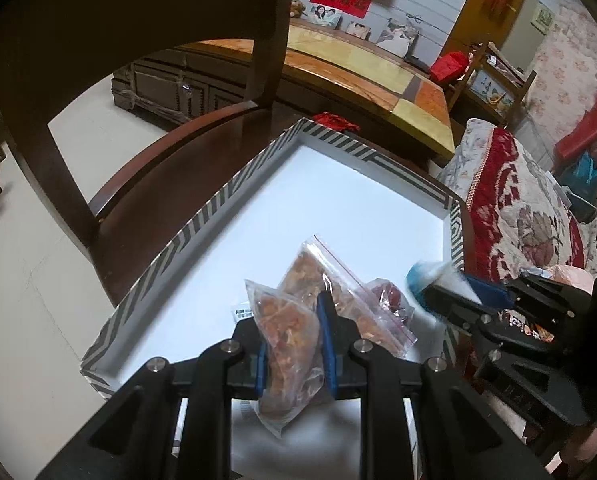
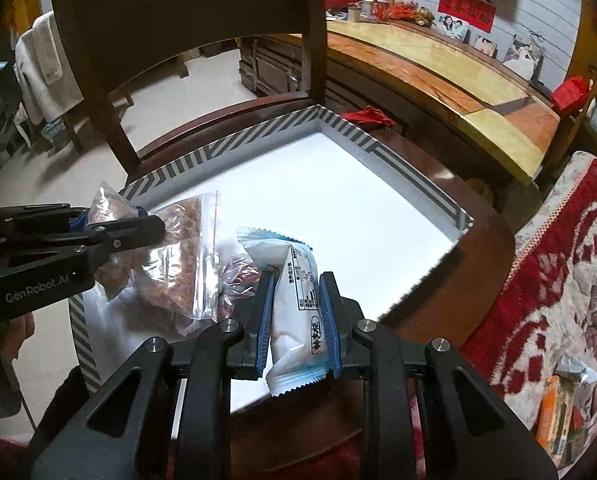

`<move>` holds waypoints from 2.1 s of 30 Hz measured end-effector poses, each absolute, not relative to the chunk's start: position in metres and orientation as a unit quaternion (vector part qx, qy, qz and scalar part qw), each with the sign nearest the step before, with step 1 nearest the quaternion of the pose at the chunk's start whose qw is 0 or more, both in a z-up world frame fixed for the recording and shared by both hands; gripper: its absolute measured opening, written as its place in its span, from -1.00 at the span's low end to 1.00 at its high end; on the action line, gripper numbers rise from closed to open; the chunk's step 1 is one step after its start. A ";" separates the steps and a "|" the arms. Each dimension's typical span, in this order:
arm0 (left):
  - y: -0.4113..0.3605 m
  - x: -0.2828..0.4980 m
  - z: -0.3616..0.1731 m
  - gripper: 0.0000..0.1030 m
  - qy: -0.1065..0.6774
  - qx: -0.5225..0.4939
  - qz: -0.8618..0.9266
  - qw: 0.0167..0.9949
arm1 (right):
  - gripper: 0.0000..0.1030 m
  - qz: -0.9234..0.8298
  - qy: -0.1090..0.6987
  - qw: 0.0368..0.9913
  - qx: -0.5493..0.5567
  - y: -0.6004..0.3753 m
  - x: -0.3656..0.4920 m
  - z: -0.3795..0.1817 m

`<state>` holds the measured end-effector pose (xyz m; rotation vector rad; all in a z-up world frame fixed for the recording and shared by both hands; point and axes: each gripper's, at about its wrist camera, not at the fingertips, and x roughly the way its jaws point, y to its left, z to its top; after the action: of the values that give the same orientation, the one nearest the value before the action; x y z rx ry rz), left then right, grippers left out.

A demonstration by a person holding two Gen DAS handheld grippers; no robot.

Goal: Organize snacks
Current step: 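Carry both snacks to the white tray and lower them beside the others, then open both tools and move them back toward the snack pile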

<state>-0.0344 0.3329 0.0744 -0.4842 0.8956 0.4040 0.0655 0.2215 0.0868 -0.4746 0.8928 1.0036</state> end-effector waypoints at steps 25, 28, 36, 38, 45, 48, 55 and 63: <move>0.316 -0.044 0.098 0.62 0.395 -0.218 0.225 0.864 | -0.25 0.461 0.418 0.771 -0.138 0.177 0.054 0.102; 0.304 -0.041 0.102 0.64 0.395 -0.210 0.225 0.866 | -0.25 0.443 0.417 0.783 -0.133 0.163 0.053 0.106; 0.267 -0.029 0.109 0.68 0.401 -0.187 0.201 0.874 | -0.25 0.400 0.418 0.807 -0.117 0.121 0.054 0.109; 0.256 -0.026 0.110 0.68 0.404 -0.180 0.192 0.876 | -0.25 0.391 0.418 0.812 -0.114 0.109 0.055 0.110; 0.207 -0.008 0.113 0.69 0.415 -0.152 0.152 0.884 | -0.25 0.357 0.422 0.827 -0.099 0.060 0.060 0.112; 0.187 0.000 0.113 0.69 0.421 -0.145 0.133 0.886 | -0.25 0.341 0.424 0.834 -0.092 0.039 0.063 0.111; 0.145 0.015 0.110 0.70 0.433 -0.126 0.096 0.887 | -0.25 0.305 0.435 0.844 -0.073 -0.010 0.071 0.105; 0.098 0.033 0.103 0.70 0.448 -0.105 0.060 0.886 | -0.25 0.267 0.442 0.855 -0.055 -0.062 0.077 0.095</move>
<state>0.0326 0.0984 0.1034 -0.2175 0.9308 0.1254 0.0770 -0.0620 0.0955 -0.1166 0.9285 0.5612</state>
